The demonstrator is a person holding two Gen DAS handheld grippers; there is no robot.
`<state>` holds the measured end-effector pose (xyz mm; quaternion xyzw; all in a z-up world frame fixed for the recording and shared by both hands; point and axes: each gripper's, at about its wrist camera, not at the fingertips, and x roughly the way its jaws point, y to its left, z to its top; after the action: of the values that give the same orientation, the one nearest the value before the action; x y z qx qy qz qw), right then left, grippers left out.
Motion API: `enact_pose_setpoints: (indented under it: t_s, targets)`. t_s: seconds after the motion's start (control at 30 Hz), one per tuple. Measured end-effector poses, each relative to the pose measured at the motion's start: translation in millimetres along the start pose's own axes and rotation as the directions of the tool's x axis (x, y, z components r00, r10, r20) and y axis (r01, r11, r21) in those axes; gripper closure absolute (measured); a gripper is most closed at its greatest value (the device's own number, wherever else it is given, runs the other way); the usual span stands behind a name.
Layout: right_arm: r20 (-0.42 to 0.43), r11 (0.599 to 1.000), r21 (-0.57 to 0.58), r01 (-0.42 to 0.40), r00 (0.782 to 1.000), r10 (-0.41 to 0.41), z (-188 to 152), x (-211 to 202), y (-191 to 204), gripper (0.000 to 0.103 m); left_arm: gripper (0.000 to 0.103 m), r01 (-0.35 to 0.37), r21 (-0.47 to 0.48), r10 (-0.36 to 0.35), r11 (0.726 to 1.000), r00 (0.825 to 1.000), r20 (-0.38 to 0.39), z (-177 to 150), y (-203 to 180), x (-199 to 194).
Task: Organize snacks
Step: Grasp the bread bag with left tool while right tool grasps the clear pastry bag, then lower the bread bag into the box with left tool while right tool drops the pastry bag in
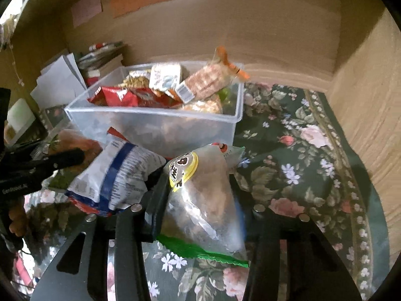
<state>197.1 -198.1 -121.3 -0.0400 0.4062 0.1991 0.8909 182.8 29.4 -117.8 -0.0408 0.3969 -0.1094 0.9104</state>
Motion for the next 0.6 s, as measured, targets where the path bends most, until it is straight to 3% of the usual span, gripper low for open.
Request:
enact_pose_setpoints:
  t_s: [0.33, 0.6]
  targets:
    - [0.131, 1.0, -0.008, 0.007, 0.991, -0.005, 22.9, -42.7, 4.4, 0.062, 0.056, -0.013, 0.006, 0.012, 1.0, 0.988, 0.154, 26.0, 5.8, -55.7]
    - [0.213, 1.0, -0.023, 0.005, 0.977, 0.0, 51.7, -52.2, 12.2, 0.062, 0.056, -0.045, 0.016, 0.04, 0.999, 0.974, 0.223, 55.8, -4.7, -58.1]
